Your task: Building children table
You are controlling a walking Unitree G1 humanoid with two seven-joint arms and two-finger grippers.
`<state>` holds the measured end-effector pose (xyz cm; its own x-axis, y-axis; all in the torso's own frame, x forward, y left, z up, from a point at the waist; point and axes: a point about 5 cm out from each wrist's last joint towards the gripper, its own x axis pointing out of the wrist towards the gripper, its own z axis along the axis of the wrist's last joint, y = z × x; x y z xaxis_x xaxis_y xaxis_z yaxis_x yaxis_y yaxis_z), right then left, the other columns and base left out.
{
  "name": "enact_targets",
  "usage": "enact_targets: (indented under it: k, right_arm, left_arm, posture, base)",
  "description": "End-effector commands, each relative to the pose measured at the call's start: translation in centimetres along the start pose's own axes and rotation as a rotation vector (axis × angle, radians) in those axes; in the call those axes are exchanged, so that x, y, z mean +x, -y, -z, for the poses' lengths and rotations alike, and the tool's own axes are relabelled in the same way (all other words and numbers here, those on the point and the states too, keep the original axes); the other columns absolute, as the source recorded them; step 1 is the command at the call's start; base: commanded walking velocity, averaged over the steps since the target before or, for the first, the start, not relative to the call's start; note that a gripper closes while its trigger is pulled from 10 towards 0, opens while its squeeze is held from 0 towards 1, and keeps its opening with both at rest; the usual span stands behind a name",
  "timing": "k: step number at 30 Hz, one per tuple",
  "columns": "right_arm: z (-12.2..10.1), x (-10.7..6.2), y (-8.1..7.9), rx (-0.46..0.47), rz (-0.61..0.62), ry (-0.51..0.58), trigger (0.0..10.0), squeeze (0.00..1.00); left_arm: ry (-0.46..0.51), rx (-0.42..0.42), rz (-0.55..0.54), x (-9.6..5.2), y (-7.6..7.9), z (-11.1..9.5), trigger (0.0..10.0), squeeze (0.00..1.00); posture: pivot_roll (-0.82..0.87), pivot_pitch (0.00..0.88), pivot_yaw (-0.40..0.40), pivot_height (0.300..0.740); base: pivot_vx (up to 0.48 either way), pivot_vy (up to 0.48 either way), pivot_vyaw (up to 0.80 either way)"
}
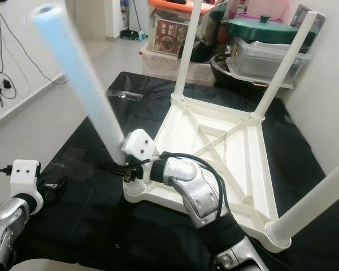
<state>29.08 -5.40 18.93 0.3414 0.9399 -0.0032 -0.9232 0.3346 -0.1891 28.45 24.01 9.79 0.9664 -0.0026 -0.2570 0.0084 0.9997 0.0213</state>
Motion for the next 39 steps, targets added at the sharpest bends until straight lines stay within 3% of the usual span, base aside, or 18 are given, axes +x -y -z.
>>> enact_targets:
  k: [1, 8, 11, 20, 26, 32, 39]
  right_arm:
    - [2.0, -0.1, -1.5, 0.176, -0.078, -0.042, 0.0, 0.00]
    - [1.6, -1.0, -1.8, 0.271, -0.080, -0.020, 0.0, 0.00]
    - [2.1, -2.1, -2.3, 0.242, -0.081, -0.045, 0.0, 0.00]
    - [2.3, -2.6, -2.5, 0.221, -0.116, -0.074, 0.0, 0.00]
    - [3.2, -3.2, -1.9, 0.173, -0.209, -0.187, 0.0, 0.00]
    - [2.7, -2.5, -1.4, 0.114, -0.270, -0.237, 0.0, 0.00]
    - [2.9, -2.4, -1.9, 0.142, -0.286, -0.232, 0.0, 0.00]
  left_arm:
    - [-0.004, -0.022, 0.003, 0.2, 0.1, 0.2, 10.0, 0.00]
    - [-0.005, -0.034, -0.001, 0.2, 0.0, 0.2, 10.0, 0.00]
    - [-0.009, -0.033, 0.007, 0.5, 0.2, 0.2, 10.0, 0.00]
    - [-0.007, -0.032, 0.010, 0.7, 0.3, 0.1, 10.0, 0.00]
    - [-0.003, -0.036, -0.009, 0.6, -0.2, 0.1, 10.0, 0.00]
    - [-0.002, -0.052, -0.024, 0.2, -0.1, 0.5, 10.0, 0.00]
    - [-0.007, -0.064, -0.026, 0.2, -0.2, 0.6, 10.0, 0.00]
  posture:
    - [0.17, 0.000, -0.127, 0.740]
    - [0.16, 0.000, -0.123, 0.740]
    - [0.15, 0.000, -0.115, 0.740]
    - [0.15, 0.000, -0.113, 0.740]
    - [0.17, 0.000, -0.142, 0.740]
    - [0.18, 0.000, -0.163, 0.740]
    - [0.18, 0.000, -0.161, 0.740]
  base:
    - [0.000, 0.000, 0.00]
    - [0.000, 0.000, 0.00]
    - [0.000, 0.000, 0.00]
    - [0.000, 0.000, 0.00]
    - [0.000, 0.000, 0.00]
    - [0.000, 0.000, 0.00]
    - [0.000, 0.000, 0.00]
